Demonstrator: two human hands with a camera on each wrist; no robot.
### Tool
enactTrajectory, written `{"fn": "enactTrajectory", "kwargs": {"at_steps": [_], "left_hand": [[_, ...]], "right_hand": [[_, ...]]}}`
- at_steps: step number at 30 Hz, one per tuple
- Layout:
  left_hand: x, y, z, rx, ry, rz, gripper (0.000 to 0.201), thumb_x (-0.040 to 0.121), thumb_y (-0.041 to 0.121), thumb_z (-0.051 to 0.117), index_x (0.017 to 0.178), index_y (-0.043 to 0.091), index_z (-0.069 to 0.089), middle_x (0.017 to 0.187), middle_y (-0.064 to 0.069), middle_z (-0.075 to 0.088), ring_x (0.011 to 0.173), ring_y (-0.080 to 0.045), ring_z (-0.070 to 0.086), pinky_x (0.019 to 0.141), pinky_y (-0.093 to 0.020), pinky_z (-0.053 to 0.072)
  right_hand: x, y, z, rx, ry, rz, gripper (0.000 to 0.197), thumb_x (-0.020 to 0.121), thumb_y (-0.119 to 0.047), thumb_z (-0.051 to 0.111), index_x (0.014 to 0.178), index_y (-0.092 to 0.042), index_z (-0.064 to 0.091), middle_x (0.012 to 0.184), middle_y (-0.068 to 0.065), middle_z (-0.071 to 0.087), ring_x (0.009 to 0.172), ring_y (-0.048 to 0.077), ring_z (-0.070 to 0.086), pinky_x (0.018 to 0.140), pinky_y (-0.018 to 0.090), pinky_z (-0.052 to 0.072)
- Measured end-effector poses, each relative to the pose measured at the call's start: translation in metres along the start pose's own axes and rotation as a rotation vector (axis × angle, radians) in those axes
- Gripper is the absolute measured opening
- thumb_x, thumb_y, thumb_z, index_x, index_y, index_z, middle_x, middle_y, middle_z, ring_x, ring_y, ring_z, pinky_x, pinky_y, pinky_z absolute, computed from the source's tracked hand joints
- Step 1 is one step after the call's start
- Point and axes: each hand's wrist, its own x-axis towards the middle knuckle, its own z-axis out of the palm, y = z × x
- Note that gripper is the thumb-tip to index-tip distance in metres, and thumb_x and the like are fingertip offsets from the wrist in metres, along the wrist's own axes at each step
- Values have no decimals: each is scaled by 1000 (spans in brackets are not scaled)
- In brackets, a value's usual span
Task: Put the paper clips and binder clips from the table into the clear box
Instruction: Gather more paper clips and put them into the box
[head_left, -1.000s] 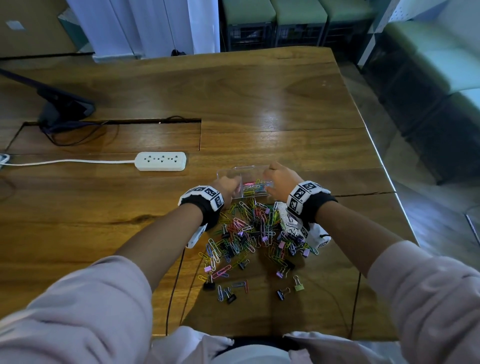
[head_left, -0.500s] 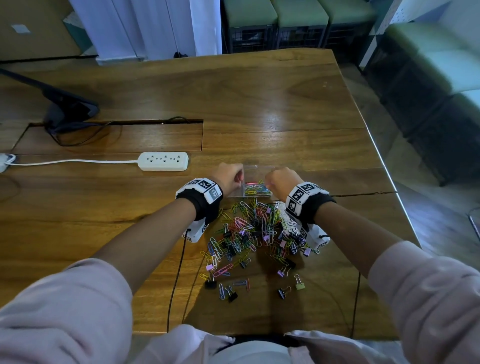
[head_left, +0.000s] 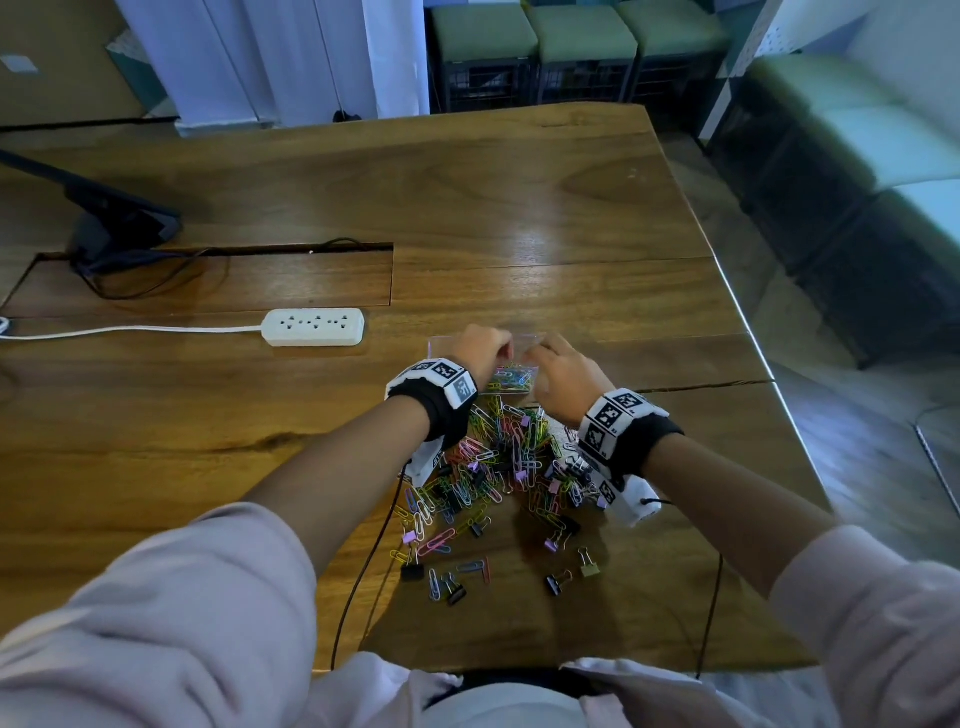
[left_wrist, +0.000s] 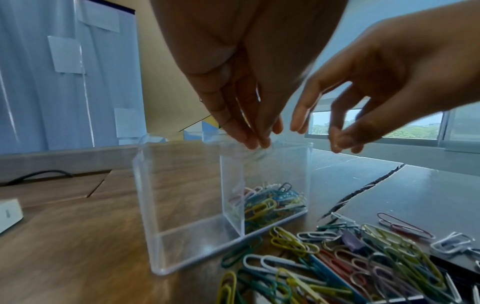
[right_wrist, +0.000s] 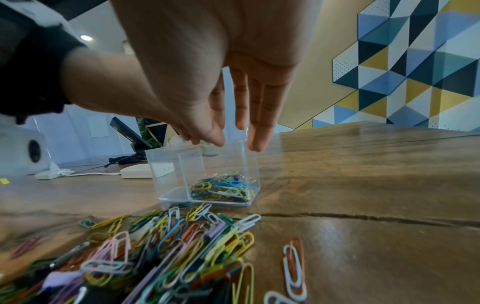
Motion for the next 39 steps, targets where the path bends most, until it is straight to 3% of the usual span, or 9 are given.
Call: {"fn": "enactTrajectory", "kwargs": {"at_steps": [5, 9, 11, 15, 18, 23, 28, 34, 39], "left_hand": [[-9, -10, 8, -12, -71, 7, 36, 94, 0, 44, 121, 14, 61, 122, -5, 64, 108, -21, 62, 96, -34, 48], [-27, -12, 6, -47, 32, 127, 36, 91, 1, 48, 122, 14, 58, 124, -5, 58, 115, -18, 50, 105, -35, 38], [-46, -10, 3, -73, 55, 156, 27, 91, 6, 51, 116, 13, 60, 113, -1, 56, 104, -11, 45, 100, -32, 37], [-89, -10, 3, 11, -224, 177, 18, 91, 20, 56, 107, 13, 60, 106, -2, 59, 96, -13, 55, 88, -29, 49], [-120, -14, 10, 81, -476, 181, 18, 88, 25, 61, 102, 13, 61, 102, -2, 61, 88, -12, 54, 75, -23, 46], [-152, -22, 32, 212, -621, 86, 29, 84, 33, 65, 105, 14, 57, 109, -3, 57, 98, -19, 53, 75, -29, 42], [-168, -31, 50, 187, -565, 8, 37, 86, 33, 64, 115, 14, 50, 117, -4, 53, 108, -21, 52, 86, -33, 44], [-175, -38, 58, 106, -435, -64, 28, 88, 29, 62, 110, 16, 52, 113, -2, 54, 103, -18, 53, 85, -28, 43], [-175, -40, 61, 95, -428, -83, 17, 89, 27, 61, 101, 15, 58, 108, -2, 54, 101, -18, 53, 82, -27, 42]], "right_hand": [[-26, 6, 9, 5, -43, 31, 45, 86, -8, 54, 129, -14, 45, 129, 4, 43, 99, 20, 57, 84, 29, 50], [-46, 9, 31, 49, 28, -157, 37, 72, 1, 68, 106, -10, 62, 107, 6, 60, 74, 13, 55, 66, 26, 54], [-53, 0, 35, 32, -82, -144, 30, 79, -8, 65, 108, -14, 62, 109, 2, 61, 86, 17, 62, 77, 28, 55], [-68, -24, 42, 4, -356, -223, 21, 86, -19, 60, 106, -17, 64, 108, -1, 61, 96, 15, 60, 85, 30, 53], [-77, -42, 52, -12, -504, -279, 20, 86, -20, 61, 104, -15, 65, 107, 0, 62, 97, 14, 59, 89, 30, 50], [-86, -53, 69, -50, -607, -344, 26, 82, -15, 65, 108, -18, 65, 108, 0, 62, 99, 16, 58, 90, 34, 50], [-90, -59, 77, -35, -609, -397, 39, 80, -7, 64, 116, -19, 62, 114, 2, 60, 101, 17, 59, 88, 32, 51], [-89, -63, 92, -49, -623, -426, 43, 77, -7, 66, 117, -22, 63, 118, 2, 60, 102, 19, 60, 87, 36, 51], [-89, -67, 88, -60, -634, -413, 32, 84, -12, 62, 115, -17, 64, 115, 2, 64, 103, 18, 60, 94, 33, 48]]}}
